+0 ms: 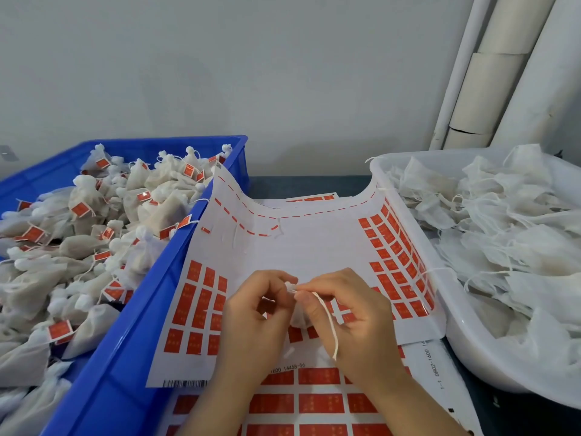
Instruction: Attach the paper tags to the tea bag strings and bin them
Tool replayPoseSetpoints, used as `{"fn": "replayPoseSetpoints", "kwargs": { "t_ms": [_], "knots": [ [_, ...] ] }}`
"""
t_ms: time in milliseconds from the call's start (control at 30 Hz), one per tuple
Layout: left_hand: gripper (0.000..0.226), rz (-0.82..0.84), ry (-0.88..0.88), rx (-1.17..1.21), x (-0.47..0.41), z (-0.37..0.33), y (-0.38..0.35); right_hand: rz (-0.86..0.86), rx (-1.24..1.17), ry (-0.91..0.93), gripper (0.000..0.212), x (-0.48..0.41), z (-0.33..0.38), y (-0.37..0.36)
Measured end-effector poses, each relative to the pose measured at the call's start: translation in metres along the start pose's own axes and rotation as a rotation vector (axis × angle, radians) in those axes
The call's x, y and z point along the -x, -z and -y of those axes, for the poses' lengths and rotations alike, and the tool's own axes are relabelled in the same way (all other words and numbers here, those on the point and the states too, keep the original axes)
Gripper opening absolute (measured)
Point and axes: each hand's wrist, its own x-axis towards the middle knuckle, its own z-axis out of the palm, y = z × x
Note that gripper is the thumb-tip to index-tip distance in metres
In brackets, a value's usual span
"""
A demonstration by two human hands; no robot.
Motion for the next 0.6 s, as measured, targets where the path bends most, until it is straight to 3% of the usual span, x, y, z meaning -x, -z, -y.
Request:
{"fn": "replayPoseSetpoints", "kwargs": {
  "t_ms": [167,300,400,500,600],
  "knots": [
    [0.033,0.05,0.027,0.032,0.0,-0.002,0.002,-0.001,-0.056,-0.078,0.017,0.0,0.001,0.002],
    [0.021,0.121,0.296,0.442,-0.002,-0.01,0.003,0.086,-0.045,-0.046,0.02,0.001,0.0,0.001],
    [0.025,0.045,0.433,0.506,-0.006,-0.008,0.005,0.191,-0.093,-0.079,0.018,0.002,0.0,0.0],
    [0.021,0.032,0.435,0.517,-0.007,-0.006,0.007,0.256,-0.182,-0.18,0.01,0.001,-0.001,0.001],
    [0.009,0.043,0.391,0.557,-0.007,-0.009,0.008,0.21,-0.207,-0.257,0.006,-0.001,0.001,0.003]
  ]
}}
